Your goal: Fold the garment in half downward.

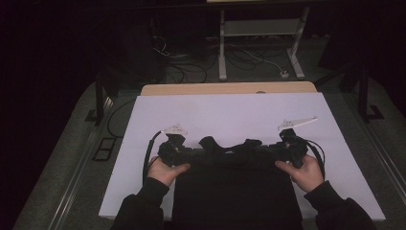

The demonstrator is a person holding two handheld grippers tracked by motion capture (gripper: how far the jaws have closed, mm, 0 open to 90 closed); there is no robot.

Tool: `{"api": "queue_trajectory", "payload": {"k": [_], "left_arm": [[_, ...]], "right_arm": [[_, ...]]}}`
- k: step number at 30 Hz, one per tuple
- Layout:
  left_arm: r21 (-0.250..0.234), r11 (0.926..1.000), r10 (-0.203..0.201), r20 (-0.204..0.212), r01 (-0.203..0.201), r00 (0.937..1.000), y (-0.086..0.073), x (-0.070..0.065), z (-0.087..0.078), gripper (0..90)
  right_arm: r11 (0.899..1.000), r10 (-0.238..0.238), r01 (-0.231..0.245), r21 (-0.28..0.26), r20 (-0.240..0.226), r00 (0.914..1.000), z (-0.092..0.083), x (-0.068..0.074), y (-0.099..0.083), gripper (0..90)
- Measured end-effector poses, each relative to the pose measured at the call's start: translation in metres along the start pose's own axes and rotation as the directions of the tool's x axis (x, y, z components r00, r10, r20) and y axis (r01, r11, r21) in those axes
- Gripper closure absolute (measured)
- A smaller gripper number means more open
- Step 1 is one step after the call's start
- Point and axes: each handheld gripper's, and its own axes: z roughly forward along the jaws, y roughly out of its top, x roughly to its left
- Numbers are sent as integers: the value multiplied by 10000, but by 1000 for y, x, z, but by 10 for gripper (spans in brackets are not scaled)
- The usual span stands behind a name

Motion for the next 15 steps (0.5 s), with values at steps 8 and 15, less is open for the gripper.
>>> {"api": "queue_trajectory", "payload": {"k": [8, 15], "left_arm": [[489, 9988, -38, 35, 36, 10000, -12, -2, 6, 859], [991, 9951, -103, 303, 73, 9995, -25, -6, 13, 859]], "right_arm": [[9991, 75, -71, 425, -92, 9999, 6, 3, -13, 844], [9969, 244, -209, 756, -451, 9987, 9, 6, -24, 844]]}}
